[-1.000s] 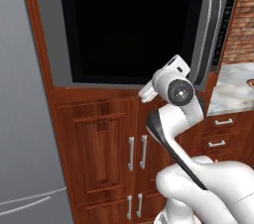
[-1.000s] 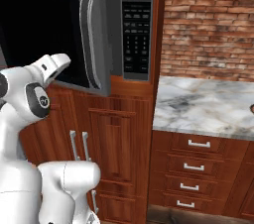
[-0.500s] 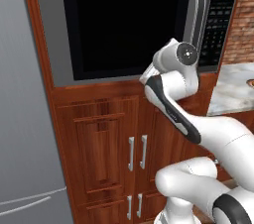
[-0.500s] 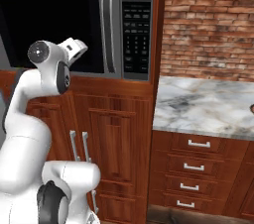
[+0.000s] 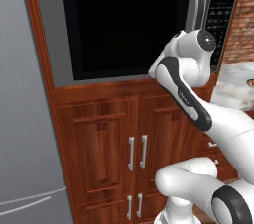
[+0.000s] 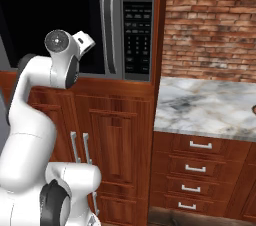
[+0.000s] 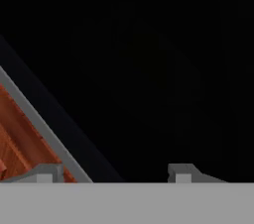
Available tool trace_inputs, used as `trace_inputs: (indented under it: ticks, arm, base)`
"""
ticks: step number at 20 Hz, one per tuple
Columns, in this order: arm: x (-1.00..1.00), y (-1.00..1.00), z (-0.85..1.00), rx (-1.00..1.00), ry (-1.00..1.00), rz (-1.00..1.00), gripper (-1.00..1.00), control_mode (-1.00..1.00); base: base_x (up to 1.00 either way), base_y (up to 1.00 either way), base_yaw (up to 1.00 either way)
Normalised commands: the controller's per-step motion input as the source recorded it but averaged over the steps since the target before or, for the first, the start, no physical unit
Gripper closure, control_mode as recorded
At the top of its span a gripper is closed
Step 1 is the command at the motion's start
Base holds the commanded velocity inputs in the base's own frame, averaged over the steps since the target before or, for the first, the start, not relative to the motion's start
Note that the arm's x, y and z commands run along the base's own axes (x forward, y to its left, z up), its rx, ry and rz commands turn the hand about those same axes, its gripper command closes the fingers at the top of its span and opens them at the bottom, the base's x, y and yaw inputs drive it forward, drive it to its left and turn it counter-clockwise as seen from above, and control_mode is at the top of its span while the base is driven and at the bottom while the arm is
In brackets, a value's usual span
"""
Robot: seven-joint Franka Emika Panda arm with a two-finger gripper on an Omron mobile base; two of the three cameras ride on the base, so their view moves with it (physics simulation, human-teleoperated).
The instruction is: Remove the tangerine from the bowl and place it on the small plate. Then place the bowl with only the fish in the microwave, close the door, and press the start button to microwave the fish.
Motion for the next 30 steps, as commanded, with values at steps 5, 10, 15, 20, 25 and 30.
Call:
trace_inputs:
  ticks: [5, 10, 15, 20, 25, 30]
  arm:
    - [-0.98, -0.02, 0.0, 0.0, 0.0, 0.05, -1.0, -1.0]
    - [-0.94, -0.57, -0.12, 0.01, -0.02, 0.03, -1.0, -1.0]
    - [-0.51, -1.0, -0.21, 0.06, -0.01, 0.08, -1.0, -1.0]
    - [0.07, -0.48, -0.1, 0.05, -0.08, 0.19, -1.0, -1.0]
    - [0.33, -0.13, -0.17, 0.0, -0.11, 0.16, -1.0, -1.0]
    - [0.39, -0.36, -0.1, 0.0, -0.07, 0.05, -1.0, -1.0]
  base:
    - [0.0, 0.0, 0.0]
    - [0.0, 0.0, 0.0]
    - [0.0, 0.0, 0.0]
    - [0.0, 0.0, 0.0]
    - [0.0, 0.0, 0.0]
    - [0.0, 0.0, 0.0]
